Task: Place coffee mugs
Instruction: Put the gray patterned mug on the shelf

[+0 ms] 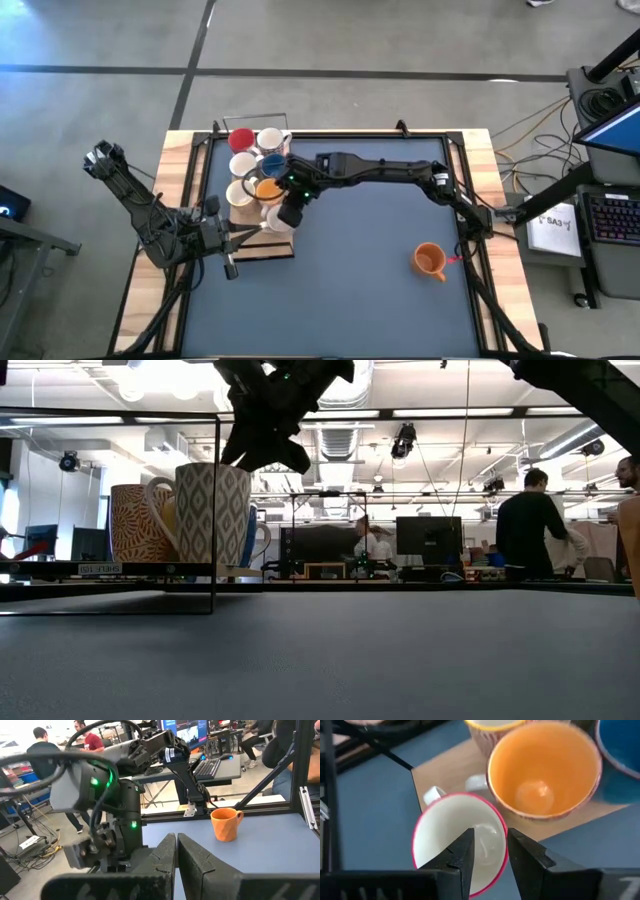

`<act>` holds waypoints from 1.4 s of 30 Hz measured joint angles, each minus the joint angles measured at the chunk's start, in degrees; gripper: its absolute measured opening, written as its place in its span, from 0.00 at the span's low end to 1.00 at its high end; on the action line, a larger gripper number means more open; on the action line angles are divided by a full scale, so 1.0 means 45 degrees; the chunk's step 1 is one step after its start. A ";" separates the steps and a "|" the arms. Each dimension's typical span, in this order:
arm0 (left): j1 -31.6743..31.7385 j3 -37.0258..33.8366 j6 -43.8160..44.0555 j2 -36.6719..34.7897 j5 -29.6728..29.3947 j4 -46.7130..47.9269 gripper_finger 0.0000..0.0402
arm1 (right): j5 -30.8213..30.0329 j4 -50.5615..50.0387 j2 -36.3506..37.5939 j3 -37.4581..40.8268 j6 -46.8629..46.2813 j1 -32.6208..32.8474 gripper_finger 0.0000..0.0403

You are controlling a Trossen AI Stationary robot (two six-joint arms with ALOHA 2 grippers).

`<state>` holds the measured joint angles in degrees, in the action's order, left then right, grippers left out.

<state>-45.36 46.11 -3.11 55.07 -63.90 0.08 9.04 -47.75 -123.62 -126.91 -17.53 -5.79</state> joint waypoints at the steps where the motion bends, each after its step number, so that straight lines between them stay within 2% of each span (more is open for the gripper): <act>1: 0.0000 0.0000 0.0010 0.0004 0.0005 0.0000 0.00 | 0.0000 0.0012 0.0019 -0.0088 0.0013 -0.0021 0.26; 7: 0.0000 0.0000 0.0199 0.0005 0.0010 0.0005 0.00 | -0.0060 0.0006 0.0881 -0.0377 0.1191 0.0086 0.23; 12: -0.0005 0.0000 0.0526 0.0034 0.0010 0.0005 0.00 | -0.0005 0.0527 0.2268 0.0702 0.2471 0.0928 0.20; 16: -0.0005 0.0000 0.0820 0.0179 0.0010 -0.0005 0.00 | -0.0060 0.2253 0.3592 0.2895 0.3000 0.1607 0.17; 22: 0.0019 0.0133 0.0996 0.0567 0.0007 -0.0222 0.00 | 0.0000 0.5679 0.5715 0.7440 0.3907 0.2632 0.17; 27: 0.0019 0.0543 0.1797 0.1126 -0.0006 -0.0330 0.00 | -0.0041 0.8563 0.7109 1.0805 0.3752 0.3011 0.18; 37: 0.0283 0.1295 0.3270 0.2938 -0.0025 -0.0403 0.00 | -0.0024 1.2812 0.9406 1.5305 0.4051 0.3044 0.17; 42: 0.0929 0.2238 0.3482 0.4015 -0.0032 -0.0176 0.00 | -0.0022 1.3633 1.0796 1.7139 0.4496 0.3039 0.16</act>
<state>-41.18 56.18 12.55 73.14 -64.04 -0.71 8.94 13.59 -75.04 -49.78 2.70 7.88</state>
